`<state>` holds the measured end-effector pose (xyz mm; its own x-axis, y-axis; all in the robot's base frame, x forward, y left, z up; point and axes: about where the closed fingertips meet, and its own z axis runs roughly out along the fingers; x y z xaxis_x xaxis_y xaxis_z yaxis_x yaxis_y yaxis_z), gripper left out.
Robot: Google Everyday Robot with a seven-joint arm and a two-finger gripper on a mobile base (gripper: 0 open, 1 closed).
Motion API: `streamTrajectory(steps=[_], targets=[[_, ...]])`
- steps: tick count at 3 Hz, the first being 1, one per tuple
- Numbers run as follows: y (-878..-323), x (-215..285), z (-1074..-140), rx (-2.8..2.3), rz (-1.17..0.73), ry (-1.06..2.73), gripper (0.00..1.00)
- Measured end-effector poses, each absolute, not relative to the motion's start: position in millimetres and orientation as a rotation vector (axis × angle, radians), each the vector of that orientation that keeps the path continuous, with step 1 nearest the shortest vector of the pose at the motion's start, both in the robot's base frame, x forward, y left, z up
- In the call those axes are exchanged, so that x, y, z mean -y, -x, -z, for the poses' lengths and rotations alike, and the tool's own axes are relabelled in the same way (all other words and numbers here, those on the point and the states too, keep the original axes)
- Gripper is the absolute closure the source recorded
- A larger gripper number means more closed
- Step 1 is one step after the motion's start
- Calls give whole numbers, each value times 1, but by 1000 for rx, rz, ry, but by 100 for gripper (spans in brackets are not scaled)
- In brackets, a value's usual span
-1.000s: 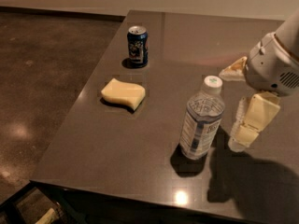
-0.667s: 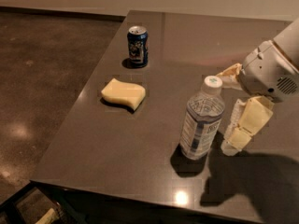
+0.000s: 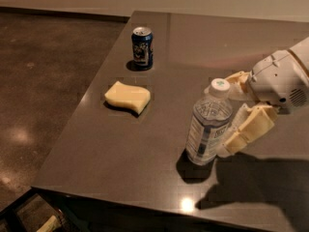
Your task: Move blue plastic bottle near sponge
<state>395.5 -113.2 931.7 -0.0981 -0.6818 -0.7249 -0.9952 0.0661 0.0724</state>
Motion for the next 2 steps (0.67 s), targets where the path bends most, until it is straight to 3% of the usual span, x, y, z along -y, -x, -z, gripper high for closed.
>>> streamTrajectory(steps=[2], targets=[[-398,101,-937,-1749,-830,1621,64]])
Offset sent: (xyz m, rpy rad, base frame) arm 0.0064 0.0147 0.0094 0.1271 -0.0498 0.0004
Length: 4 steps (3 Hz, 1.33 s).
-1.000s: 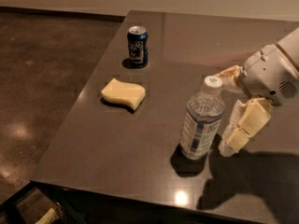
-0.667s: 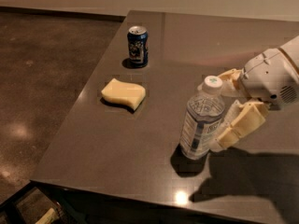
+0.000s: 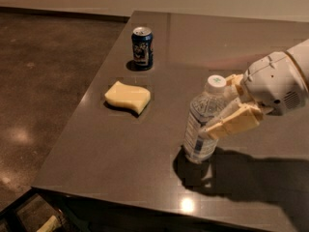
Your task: Move blue plastic bottle near sponge
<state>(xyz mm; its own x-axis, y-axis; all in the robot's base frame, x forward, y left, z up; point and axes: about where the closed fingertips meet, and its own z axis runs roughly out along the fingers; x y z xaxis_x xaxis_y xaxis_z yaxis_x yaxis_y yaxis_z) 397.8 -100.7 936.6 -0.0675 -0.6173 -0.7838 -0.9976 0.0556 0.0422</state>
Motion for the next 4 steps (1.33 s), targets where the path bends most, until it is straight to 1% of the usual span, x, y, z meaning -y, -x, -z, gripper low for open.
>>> streamTrajectory(steps=[1,2,4], targets=[[-407,84,-950,-1706,-837,1613,87],[-417,53,-963,-1642,-875,1628,100],[-442,0,-967,-1542,-905,1654,100]])
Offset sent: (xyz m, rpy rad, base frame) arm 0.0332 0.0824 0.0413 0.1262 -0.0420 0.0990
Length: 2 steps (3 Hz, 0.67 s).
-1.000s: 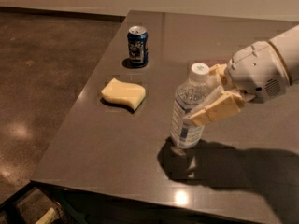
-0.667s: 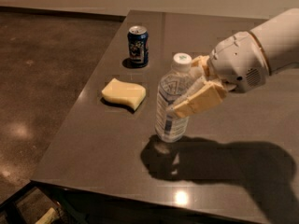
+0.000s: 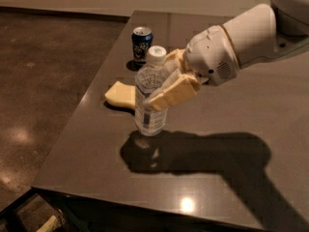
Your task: Move blue plastic bottle near sponge
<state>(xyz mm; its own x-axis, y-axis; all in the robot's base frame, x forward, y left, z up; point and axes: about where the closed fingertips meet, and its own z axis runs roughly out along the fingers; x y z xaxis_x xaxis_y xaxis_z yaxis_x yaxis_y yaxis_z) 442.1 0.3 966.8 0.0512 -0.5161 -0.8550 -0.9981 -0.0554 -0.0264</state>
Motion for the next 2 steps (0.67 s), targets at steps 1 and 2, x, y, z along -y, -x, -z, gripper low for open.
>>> streamTrajectory(steps=[1,2], targets=[[-456,-13,-961,-1529,-903,1665,100],[-466,-19,-954,-1538,-893,1683,100]])
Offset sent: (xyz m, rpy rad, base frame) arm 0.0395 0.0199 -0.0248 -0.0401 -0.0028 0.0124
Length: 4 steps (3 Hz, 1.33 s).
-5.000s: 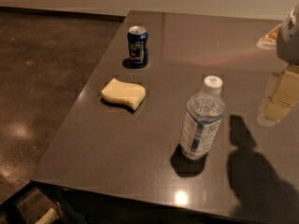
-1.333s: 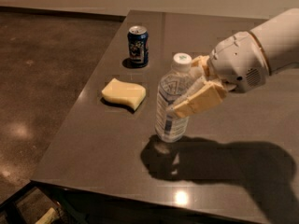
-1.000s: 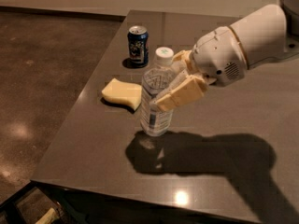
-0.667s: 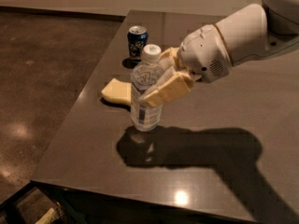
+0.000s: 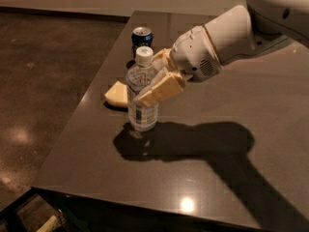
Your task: Move blue plastic bottle near sponge
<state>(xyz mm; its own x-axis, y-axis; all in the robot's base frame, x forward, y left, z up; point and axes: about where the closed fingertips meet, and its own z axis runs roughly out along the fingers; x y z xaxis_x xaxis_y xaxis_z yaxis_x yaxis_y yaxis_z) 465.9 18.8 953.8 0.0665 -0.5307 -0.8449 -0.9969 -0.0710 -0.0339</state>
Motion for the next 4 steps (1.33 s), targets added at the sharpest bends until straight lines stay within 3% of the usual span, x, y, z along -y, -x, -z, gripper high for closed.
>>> streamTrajectory(steps=[1,4], targets=[[-470,-21,-948,-1546,-877,1715,82],[-473,-26,-937,-1546,-871,1772,12]])
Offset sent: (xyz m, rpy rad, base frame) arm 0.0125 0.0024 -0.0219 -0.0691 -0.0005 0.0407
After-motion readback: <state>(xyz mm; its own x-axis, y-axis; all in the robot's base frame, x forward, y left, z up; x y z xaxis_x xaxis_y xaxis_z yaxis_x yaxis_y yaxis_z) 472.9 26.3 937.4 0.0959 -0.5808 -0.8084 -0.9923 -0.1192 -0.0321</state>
